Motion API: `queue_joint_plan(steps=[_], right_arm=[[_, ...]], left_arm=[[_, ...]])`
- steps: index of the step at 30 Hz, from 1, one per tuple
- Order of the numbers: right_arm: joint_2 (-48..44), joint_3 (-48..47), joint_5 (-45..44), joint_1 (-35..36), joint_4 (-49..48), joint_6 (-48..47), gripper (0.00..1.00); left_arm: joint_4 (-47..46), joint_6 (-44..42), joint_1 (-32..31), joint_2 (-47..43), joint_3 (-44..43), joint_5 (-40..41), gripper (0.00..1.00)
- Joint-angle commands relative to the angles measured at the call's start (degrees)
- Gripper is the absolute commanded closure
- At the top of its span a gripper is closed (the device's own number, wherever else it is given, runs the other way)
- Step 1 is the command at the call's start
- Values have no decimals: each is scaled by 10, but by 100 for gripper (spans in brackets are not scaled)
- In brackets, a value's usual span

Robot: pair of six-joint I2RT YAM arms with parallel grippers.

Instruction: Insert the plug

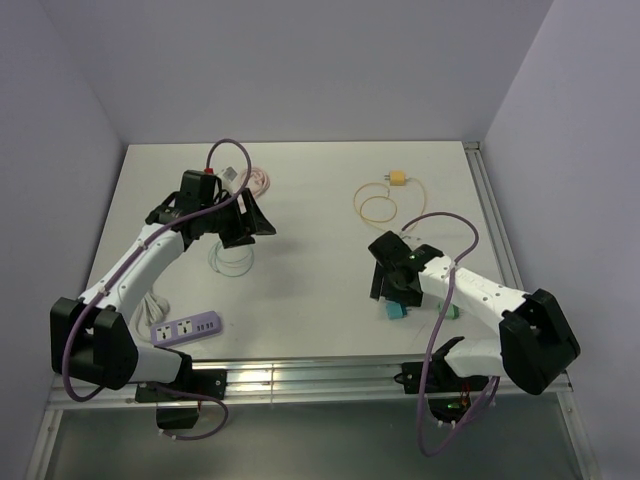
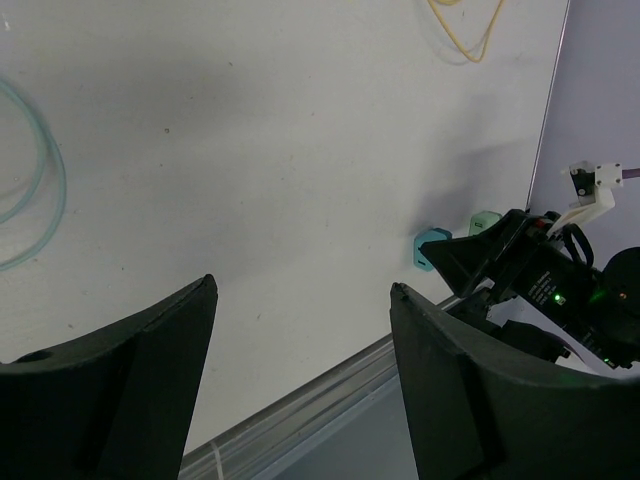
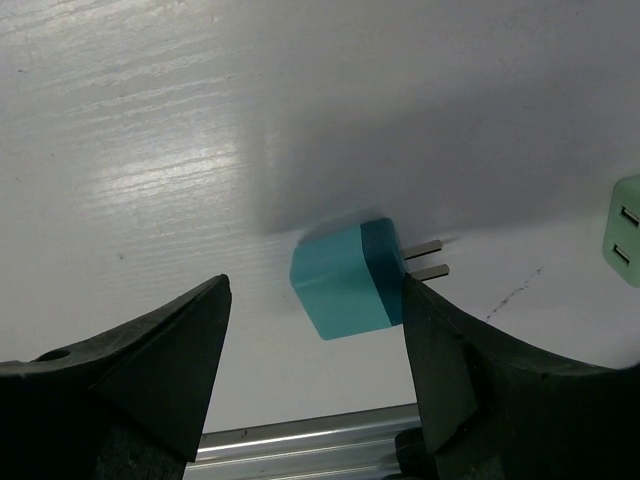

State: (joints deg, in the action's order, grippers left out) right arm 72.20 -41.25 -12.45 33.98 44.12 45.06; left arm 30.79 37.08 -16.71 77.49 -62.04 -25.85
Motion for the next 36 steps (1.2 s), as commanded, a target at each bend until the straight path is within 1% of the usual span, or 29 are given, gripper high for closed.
queue_joint_plan(steps=[1,9,10,17,23,24,27,29,31,33,34,36], right_arm=[[16,-8,-21,4,-6,-2,25],[9,5,-18,6,-14,0,32],[8,6,-15,6,-15,0,34],[7,10,-23,10,-7,6,38],[6,11,-26,10,-2,65,44],[5,12,-21,10,-4,88,44],[-12,24,12,11,-32,126,44],[-40,34,31,11,-59,136,44],[-70,35,39,11,-65,140,44],[-81,22,30,11,-47,123,44],[-84,15,18,11,-19,116,42],[-76,-4,-7,10,6,92,39]], left_arm=[[-15,-10,0,0,0,-8,25],[-25,-10,0,1,10,-25,30],[-27,-10,0,1,10,-26,30],[-25,-10,0,-2,11,-15,31],[-27,-10,0,-6,15,-22,31],[-29,-9,0,-6,15,-22,31],[-31,-7,0,-2,18,-29,31],[-32,-7,0,-2,20,-33,32],[-33,-7,0,-2,20,-33,32],[-32,-8,0,-2,19,-33,32],[-31,-8,0,-2,19,-33,32],[-33,-8,0,0,19,-37,32]])
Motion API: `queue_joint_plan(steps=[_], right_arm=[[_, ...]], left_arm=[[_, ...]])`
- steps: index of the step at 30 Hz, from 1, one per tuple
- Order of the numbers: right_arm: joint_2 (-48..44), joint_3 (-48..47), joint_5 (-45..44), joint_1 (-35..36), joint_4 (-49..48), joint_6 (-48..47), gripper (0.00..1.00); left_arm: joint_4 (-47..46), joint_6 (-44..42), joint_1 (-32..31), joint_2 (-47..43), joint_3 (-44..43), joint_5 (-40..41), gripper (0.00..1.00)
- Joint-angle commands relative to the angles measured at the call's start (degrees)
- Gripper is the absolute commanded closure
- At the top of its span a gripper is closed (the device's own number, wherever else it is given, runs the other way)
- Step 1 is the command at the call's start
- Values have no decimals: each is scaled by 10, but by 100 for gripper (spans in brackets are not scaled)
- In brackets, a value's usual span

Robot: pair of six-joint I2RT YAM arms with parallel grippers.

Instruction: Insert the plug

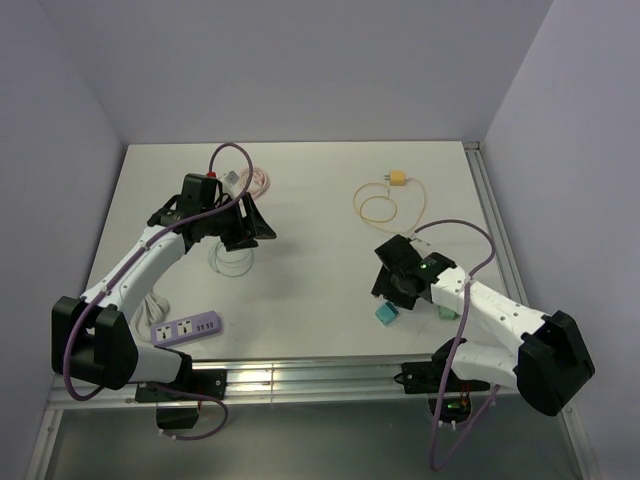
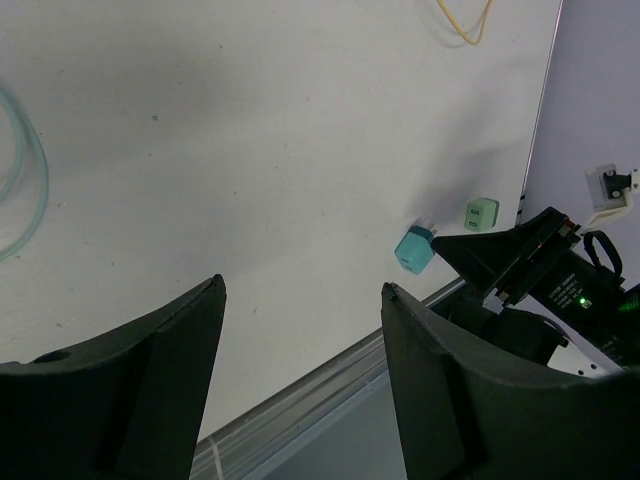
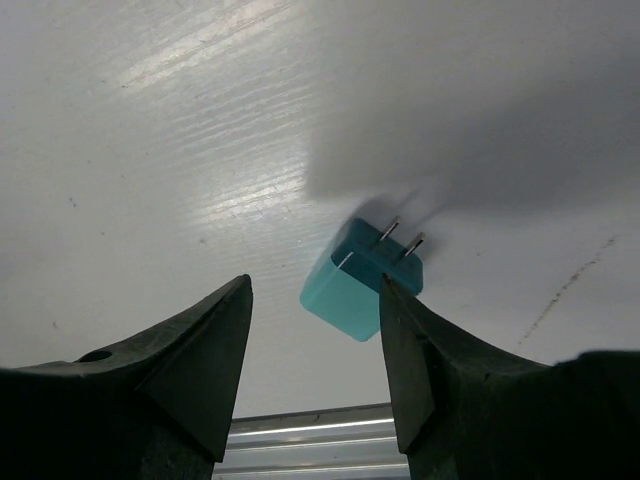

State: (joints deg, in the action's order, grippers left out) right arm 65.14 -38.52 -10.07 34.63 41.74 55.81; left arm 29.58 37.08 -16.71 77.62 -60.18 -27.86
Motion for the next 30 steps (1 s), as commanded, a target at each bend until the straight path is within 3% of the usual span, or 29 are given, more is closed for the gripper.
queue_joint_plan(steps=[1,4,10,13,30], right_arm=[[-2,-36,-35,3,48,-25,38],[16,-48,-36,3,79,-29,34],[24,-45,-37,3,78,32,18],[38,-44,-35,4,77,57,16],[50,34,-15,3,5,152,26]], left_arm=[[-22,-8,0,-1,2,-17,32],[-19,-8,0,-3,1,-12,32],[-19,-8,0,-5,0,-8,32],[-20,-8,0,-6,2,-8,32],[-25,-3,0,-1,6,-25,33]])
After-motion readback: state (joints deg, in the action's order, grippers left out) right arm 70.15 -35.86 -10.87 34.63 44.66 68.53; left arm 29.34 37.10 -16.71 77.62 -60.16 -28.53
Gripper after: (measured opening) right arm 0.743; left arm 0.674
